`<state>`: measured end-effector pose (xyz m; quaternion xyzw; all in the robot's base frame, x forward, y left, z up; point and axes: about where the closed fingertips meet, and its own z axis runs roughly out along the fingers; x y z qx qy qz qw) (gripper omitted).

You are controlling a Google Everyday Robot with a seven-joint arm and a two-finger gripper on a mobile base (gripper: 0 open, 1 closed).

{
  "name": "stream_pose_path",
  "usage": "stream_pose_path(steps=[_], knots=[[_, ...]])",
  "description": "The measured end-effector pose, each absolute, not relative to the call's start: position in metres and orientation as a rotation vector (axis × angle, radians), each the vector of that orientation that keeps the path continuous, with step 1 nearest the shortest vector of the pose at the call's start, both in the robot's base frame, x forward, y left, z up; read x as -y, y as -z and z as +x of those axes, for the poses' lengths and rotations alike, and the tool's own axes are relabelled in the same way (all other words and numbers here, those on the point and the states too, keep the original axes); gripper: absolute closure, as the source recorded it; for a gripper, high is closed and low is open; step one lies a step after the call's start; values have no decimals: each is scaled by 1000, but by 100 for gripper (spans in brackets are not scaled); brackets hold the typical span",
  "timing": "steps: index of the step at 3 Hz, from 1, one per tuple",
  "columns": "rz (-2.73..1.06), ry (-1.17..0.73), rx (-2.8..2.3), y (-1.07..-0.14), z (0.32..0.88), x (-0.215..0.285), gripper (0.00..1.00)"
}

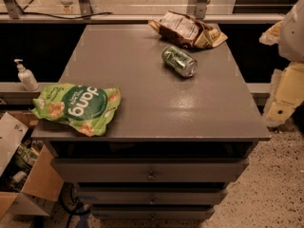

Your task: Pick green rice chip bag

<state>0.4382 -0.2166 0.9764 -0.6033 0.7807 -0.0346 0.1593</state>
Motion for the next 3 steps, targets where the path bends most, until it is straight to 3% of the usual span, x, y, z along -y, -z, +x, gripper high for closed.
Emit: stream_pose_path(steps=[2, 3], knots=[[-1756, 69, -2185, -975, 440, 205, 0], [-1841, 1, -2067, -989, 425, 176, 0]])
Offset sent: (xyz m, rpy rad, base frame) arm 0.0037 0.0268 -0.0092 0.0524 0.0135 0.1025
